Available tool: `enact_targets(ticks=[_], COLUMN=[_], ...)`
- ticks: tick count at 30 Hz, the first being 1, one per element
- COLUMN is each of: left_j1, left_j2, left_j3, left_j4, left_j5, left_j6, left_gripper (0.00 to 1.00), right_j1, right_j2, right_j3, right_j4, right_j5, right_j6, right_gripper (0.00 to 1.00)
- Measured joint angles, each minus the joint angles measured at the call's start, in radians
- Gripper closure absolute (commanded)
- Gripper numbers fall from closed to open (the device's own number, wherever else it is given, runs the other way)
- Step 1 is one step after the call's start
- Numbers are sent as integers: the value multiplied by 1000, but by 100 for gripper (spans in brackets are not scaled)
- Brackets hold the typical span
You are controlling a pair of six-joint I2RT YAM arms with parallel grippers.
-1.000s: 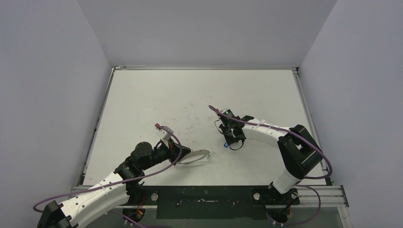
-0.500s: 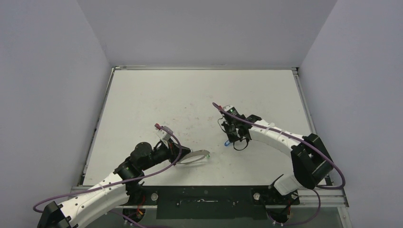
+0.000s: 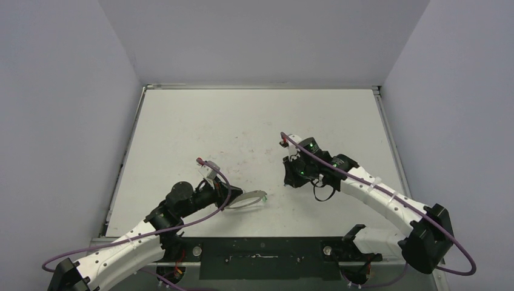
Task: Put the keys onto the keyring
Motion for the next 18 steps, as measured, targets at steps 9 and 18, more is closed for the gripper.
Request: enact_targets(ticks=[9,18], left_j1=[0,0], left_j2=[9,11], left_j3=[0,0], left_j4=[1,14], left_j5=[-1,-2], left_j6=[0,-1], left_gripper=[100,100], right_j1=[159,255], right_j2=[-138,-155], right_j3=[-85,-135], right_j4=[98,295], right_j5=[-204,-256], right_j6=[71,194], right_gripper=[100,100])
